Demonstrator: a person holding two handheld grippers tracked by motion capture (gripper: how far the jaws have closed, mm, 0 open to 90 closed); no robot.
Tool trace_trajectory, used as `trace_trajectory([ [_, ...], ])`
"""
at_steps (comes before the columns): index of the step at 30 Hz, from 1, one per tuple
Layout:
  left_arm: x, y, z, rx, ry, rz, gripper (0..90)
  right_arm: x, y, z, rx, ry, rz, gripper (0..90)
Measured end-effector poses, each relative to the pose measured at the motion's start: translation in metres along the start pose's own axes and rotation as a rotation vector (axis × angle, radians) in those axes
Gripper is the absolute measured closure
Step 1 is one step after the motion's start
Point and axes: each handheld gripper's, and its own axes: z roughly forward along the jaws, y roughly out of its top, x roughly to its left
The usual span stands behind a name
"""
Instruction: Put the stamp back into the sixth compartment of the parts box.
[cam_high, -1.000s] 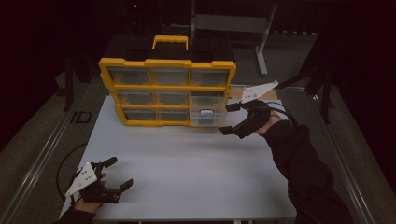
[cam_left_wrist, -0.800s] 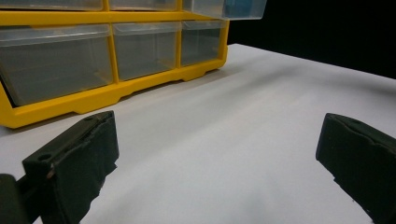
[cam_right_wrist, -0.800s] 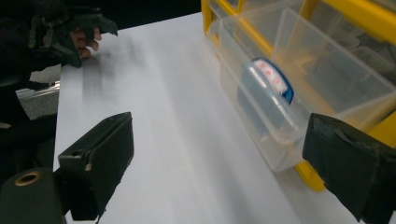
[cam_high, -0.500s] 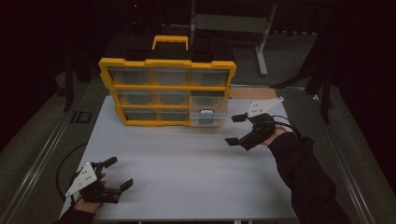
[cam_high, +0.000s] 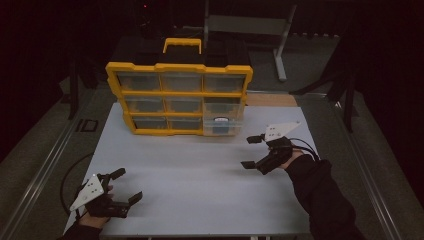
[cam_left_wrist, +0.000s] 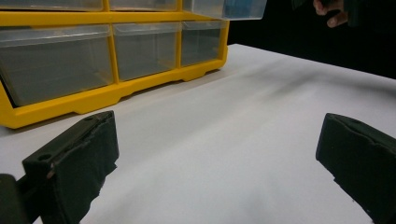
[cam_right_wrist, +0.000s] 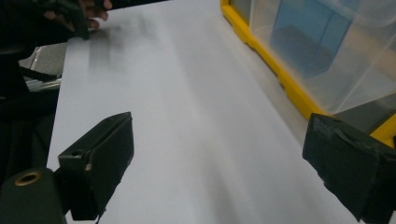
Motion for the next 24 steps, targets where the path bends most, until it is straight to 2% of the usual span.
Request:
trace_trajectory([
  [10,0.0,0.0,0.0,0.003,-0.001,0.003,0.3,0.006,-0.023,0.004,-0.004,0.006,0.015,9.2],
  [13,0.0,0.0,0.0,0.002,0.0,0.003,0.2,0.008,-0.037,0.006,-0.006,0.012,0.036,9.2],
  [16,0.0,0.0,0.0,0.0,0.0,0.0,0.2,0.009,-0.045,0.008,0.002,0.007,0.037,9.2],
  [24,0.0,0.0,-0.001,0.001,0.002,0.0,0.2,0.016,-0.065,0.01,-0.024,0.0,0.075,9.2],
])
